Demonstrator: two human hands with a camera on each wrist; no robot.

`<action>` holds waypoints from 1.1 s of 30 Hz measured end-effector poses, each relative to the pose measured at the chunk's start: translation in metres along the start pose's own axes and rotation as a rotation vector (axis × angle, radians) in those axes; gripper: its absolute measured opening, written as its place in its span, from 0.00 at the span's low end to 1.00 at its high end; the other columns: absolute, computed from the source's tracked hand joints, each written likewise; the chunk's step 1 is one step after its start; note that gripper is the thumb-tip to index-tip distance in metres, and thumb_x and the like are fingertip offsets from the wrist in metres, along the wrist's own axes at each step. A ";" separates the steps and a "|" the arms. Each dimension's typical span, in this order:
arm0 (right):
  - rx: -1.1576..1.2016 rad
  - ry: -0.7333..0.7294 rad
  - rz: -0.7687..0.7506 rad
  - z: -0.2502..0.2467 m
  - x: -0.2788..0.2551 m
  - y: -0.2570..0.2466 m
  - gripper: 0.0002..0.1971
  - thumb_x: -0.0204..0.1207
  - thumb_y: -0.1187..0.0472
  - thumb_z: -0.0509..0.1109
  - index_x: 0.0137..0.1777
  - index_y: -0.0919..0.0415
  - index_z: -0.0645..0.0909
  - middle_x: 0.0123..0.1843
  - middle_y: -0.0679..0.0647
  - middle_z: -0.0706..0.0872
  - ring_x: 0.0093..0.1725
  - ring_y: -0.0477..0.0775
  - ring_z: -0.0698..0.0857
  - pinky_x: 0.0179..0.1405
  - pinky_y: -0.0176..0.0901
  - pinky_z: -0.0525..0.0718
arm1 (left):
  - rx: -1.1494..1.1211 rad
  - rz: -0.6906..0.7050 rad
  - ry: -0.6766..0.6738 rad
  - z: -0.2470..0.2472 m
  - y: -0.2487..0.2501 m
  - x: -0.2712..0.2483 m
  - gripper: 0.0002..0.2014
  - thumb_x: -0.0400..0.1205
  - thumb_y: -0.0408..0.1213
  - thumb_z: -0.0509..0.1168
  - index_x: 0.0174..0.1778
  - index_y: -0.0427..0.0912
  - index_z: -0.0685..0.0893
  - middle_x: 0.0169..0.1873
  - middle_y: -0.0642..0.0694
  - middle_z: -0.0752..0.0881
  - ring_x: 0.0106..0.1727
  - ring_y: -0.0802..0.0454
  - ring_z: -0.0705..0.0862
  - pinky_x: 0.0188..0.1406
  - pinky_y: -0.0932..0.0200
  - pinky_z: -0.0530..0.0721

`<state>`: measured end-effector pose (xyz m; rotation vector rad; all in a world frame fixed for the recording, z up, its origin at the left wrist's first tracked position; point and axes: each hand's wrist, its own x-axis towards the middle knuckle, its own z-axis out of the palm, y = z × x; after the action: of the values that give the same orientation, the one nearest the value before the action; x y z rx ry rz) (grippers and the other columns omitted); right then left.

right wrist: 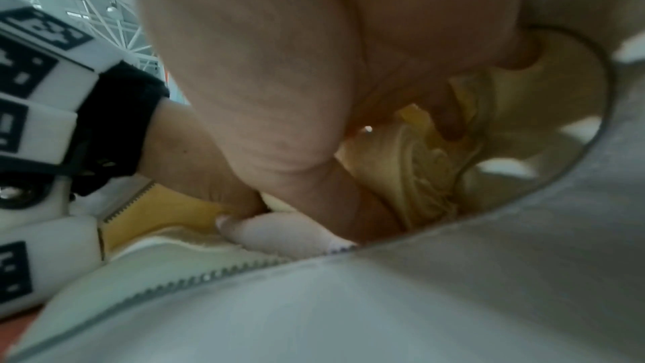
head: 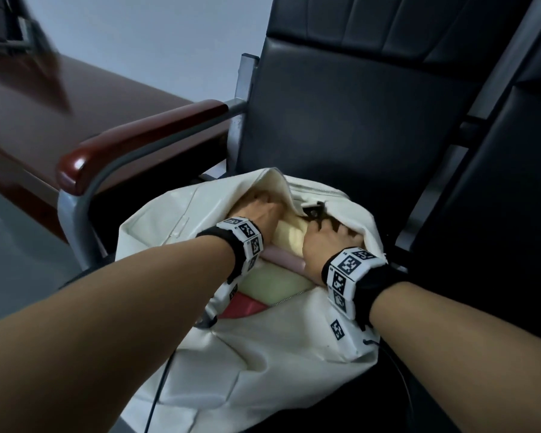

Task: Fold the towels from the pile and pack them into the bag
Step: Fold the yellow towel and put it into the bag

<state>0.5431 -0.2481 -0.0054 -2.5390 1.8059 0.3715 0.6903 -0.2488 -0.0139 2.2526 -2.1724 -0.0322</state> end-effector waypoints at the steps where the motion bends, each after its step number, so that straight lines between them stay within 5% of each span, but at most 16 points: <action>1: 0.019 -0.003 -0.016 0.004 0.002 0.000 0.35 0.80 0.47 0.70 0.80 0.63 0.62 0.80 0.61 0.68 0.82 0.69 0.64 0.76 0.69 0.65 | 0.007 0.002 -0.020 0.002 0.000 -0.001 0.25 0.79 0.49 0.72 0.72 0.49 0.80 0.69 0.40 0.79 0.73 0.37 0.75 0.78 0.45 0.68; 6: 0.085 0.042 -0.039 0.007 0.002 0.003 0.41 0.75 0.35 0.73 0.78 0.62 0.66 0.77 0.58 0.72 0.79 0.65 0.71 0.72 0.64 0.71 | 0.072 -0.017 -0.039 0.001 0.000 -0.007 0.21 0.78 0.40 0.74 0.68 0.47 0.84 0.66 0.40 0.80 0.71 0.36 0.77 0.73 0.45 0.74; 12: 0.083 0.061 -0.086 0.003 -0.005 0.009 0.42 0.75 0.28 0.66 0.74 0.64 0.72 0.74 0.60 0.74 0.76 0.67 0.74 0.71 0.59 0.73 | 0.084 -0.007 -0.016 0.002 0.010 -0.005 0.18 0.86 0.33 0.62 0.73 0.46 0.81 0.66 0.39 0.83 0.66 0.37 0.85 0.59 0.48 0.82; 17: 0.190 0.208 0.000 -0.004 0.001 0.000 0.20 0.83 0.60 0.64 0.72 0.66 0.70 0.73 0.64 0.78 0.69 0.69 0.82 0.62 0.58 0.80 | 0.076 -0.045 0.022 0.001 0.013 0.002 0.17 0.87 0.36 0.58 0.73 0.44 0.79 0.65 0.35 0.83 0.65 0.37 0.84 0.61 0.47 0.81; 23: 0.304 0.359 0.030 -0.008 0.016 -0.001 0.20 0.83 0.67 0.61 0.74 0.69 0.68 0.73 0.66 0.79 0.69 0.67 0.82 0.63 0.53 0.79 | -0.159 -0.093 0.078 0.010 0.011 0.018 0.30 0.88 0.39 0.60 0.86 0.38 0.60 0.83 0.32 0.63 0.82 0.35 0.66 0.82 0.44 0.65; 27: 0.287 0.202 0.013 0.000 0.016 -0.003 0.26 0.81 0.65 0.67 0.77 0.69 0.67 0.75 0.65 0.76 0.74 0.67 0.78 0.71 0.53 0.75 | -0.188 -0.112 -0.043 0.033 0.008 0.026 0.29 0.90 0.43 0.57 0.87 0.39 0.59 0.83 0.36 0.66 0.84 0.38 0.65 0.84 0.48 0.60; 33: 0.160 0.049 -0.023 0.001 0.008 -0.003 0.26 0.78 0.51 0.71 0.71 0.65 0.75 0.72 0.59 0.80 0.74 0.68 0.76 0.74 0.56 0.72 | -0.039 -0.083 -0.134 0.017 0.013 0.020 0.21 0.88 0.42 0.62 0.77 0.41 0.75 0.72 0.41 0.80 0.73 0.41 0.79 0.73 0.47 0.74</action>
<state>0.5477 -0.2546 -0.0087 -2.4774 1.7430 0.1587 0.6774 -0.2687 -0.0309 2.3826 -2.1168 -0.2310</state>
